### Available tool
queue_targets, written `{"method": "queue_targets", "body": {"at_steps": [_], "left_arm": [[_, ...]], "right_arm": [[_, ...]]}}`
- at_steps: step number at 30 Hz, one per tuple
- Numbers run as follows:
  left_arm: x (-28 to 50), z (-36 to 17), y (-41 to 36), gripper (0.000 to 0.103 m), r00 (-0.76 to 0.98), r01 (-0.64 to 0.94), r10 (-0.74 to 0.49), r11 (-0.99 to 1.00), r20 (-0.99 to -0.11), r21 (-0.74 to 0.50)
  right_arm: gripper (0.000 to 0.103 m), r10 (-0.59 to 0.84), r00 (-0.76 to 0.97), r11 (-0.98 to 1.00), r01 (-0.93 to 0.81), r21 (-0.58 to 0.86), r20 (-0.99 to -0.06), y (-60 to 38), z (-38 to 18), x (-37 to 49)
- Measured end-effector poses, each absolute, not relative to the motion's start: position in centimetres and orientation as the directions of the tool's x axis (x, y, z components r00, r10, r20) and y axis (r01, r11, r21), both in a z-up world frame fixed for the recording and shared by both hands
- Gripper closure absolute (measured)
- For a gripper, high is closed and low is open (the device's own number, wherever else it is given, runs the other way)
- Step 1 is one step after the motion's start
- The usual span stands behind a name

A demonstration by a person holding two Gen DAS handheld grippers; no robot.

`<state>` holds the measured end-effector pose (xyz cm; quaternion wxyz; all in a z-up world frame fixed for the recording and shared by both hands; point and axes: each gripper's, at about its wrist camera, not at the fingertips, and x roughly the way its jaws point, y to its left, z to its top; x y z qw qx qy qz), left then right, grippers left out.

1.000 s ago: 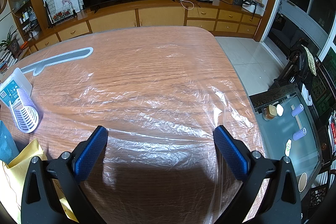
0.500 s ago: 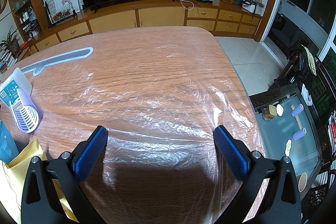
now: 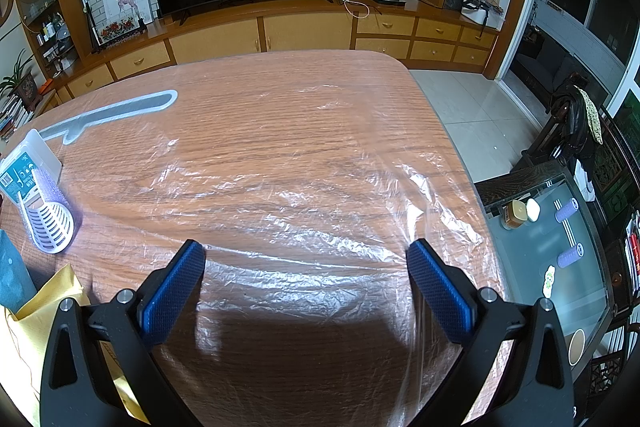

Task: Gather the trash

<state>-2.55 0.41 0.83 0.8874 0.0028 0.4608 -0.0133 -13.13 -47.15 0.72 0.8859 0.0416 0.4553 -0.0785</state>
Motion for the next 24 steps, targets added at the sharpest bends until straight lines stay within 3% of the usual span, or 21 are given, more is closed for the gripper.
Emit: {"method": "queue_targets", "body": {"at_steps": [24], "left_arm": [[-2.35,0.79,1.01,0.001,0.575,0.020,-0.018,1.000,-0.818,-0.007]], "right_arm": [[0.004,-0.101,0.573,0.984,0.177,0.002,-0.813,-47.15,0.71,-13.13]]}}
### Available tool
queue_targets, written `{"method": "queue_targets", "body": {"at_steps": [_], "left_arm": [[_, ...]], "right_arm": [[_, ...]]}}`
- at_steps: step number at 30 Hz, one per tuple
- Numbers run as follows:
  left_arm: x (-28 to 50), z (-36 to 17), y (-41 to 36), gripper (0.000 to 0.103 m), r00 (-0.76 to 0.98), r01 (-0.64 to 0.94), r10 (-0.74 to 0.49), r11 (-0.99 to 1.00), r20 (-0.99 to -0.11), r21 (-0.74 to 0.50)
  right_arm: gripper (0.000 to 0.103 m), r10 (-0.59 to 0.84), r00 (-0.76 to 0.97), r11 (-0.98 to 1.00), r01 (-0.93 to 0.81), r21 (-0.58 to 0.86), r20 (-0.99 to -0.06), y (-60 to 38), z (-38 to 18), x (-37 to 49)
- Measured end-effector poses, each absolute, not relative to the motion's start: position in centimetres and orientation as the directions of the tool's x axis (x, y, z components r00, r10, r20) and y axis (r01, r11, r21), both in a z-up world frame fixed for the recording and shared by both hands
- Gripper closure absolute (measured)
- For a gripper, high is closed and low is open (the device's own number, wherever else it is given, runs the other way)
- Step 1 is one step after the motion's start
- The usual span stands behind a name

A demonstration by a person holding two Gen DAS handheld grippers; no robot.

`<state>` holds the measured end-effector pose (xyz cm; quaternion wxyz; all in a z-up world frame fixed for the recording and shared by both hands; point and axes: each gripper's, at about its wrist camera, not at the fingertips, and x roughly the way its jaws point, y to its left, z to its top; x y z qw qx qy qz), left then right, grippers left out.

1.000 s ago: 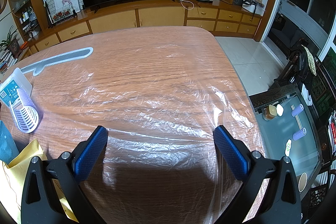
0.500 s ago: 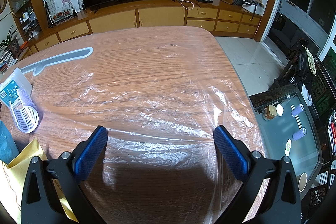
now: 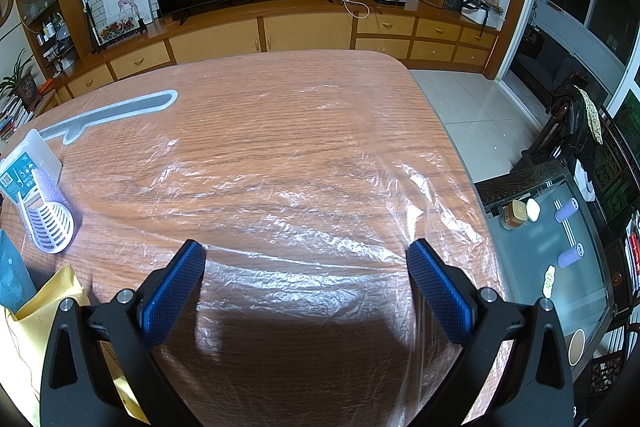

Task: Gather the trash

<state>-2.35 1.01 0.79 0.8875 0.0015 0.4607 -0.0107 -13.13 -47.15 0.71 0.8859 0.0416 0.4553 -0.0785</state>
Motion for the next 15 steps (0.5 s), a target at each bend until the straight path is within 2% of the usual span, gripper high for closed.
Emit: {"method": "queue_targets", "body": {"at_steps": [15], "left_arm": [[-2.34,0.79,1.01,0.001,0.575,0.020,-0.018,1.000,-0.818,-0.007]], "right_arm": [[0.004,-0.101,0.573,0.984,0.177,0.002,-0.813,-47.15,0.71,-13.12]]}}
